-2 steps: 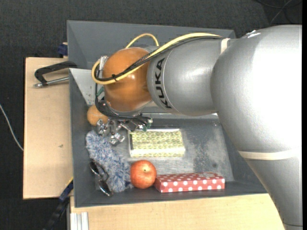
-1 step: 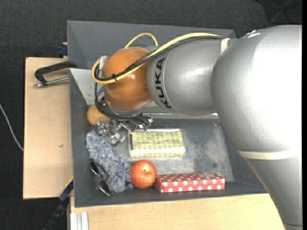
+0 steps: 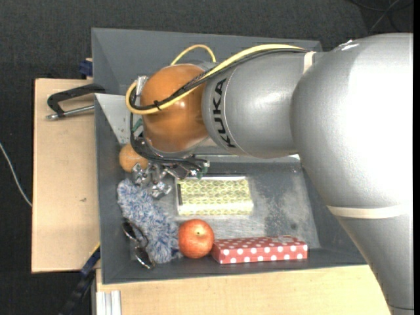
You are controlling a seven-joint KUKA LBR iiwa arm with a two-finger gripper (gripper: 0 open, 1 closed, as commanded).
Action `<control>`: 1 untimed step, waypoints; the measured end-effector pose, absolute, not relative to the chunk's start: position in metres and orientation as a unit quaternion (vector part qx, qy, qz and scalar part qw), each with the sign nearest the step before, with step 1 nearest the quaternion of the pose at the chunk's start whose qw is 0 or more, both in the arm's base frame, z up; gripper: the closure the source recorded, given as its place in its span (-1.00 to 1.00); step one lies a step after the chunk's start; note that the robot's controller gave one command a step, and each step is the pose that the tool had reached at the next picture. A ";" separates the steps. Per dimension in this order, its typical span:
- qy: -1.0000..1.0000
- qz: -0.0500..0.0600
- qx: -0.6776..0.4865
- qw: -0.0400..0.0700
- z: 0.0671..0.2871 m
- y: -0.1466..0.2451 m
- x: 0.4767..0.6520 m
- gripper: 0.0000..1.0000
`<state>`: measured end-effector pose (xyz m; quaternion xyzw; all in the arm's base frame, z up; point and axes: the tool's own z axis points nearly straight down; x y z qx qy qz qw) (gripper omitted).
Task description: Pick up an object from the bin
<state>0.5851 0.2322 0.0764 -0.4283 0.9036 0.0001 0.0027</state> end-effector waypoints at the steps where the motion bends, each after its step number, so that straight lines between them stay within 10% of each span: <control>1: 0.905 0.001 -0.426 0.000 0.094 0.232 0.583 1.00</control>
Offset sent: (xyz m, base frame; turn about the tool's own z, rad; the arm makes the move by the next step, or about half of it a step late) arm 0.0000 -0.0001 0.1062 0.0000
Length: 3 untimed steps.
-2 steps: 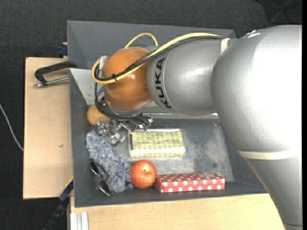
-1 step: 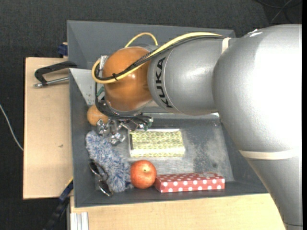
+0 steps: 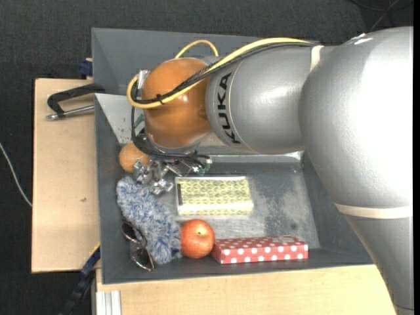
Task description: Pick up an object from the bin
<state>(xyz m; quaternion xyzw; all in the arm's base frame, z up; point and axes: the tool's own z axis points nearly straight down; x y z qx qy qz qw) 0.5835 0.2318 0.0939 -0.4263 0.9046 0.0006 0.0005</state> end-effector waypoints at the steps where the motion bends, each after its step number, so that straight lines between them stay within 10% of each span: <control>1: 0.905 0.001 -0.426 0.001 0.113 0.232 0.584 1.00; 3: 0.905 0.000 -0.426 0.005 0.149 0.233 0.586 1.00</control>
Offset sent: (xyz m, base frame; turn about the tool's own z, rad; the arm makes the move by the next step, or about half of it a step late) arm 0.0001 -0.0001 0.0004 0.0000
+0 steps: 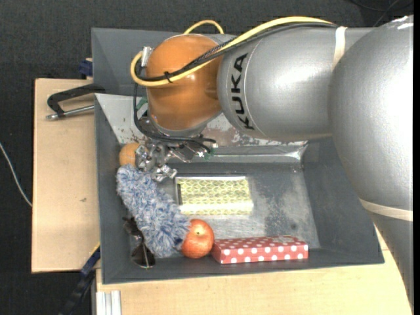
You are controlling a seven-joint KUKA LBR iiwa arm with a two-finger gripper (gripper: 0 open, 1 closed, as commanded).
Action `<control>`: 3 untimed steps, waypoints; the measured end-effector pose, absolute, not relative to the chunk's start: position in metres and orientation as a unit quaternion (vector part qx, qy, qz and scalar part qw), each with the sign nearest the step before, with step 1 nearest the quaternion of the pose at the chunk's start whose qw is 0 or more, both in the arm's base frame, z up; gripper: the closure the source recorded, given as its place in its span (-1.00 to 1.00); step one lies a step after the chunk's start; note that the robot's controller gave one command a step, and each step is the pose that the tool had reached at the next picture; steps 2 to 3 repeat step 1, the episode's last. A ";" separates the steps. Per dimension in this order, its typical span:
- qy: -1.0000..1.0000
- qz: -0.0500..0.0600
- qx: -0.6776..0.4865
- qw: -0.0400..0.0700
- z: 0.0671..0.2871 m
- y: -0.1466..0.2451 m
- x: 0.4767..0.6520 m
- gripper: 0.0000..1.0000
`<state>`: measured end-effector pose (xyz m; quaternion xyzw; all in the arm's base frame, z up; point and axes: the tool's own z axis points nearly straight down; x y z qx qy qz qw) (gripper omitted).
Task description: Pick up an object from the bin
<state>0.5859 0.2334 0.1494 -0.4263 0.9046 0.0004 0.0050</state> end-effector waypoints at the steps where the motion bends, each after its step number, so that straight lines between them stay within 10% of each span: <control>1: 0.905 0.001 -0.426 0.005 0.159 0.233 0.586 1.00; 3: 0.905 0.001 -0.426 0.005 0.159 0.233 0.586 1.00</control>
Offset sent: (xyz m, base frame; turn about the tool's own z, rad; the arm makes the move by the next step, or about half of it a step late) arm 0.0000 0.0000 0.0246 0.0000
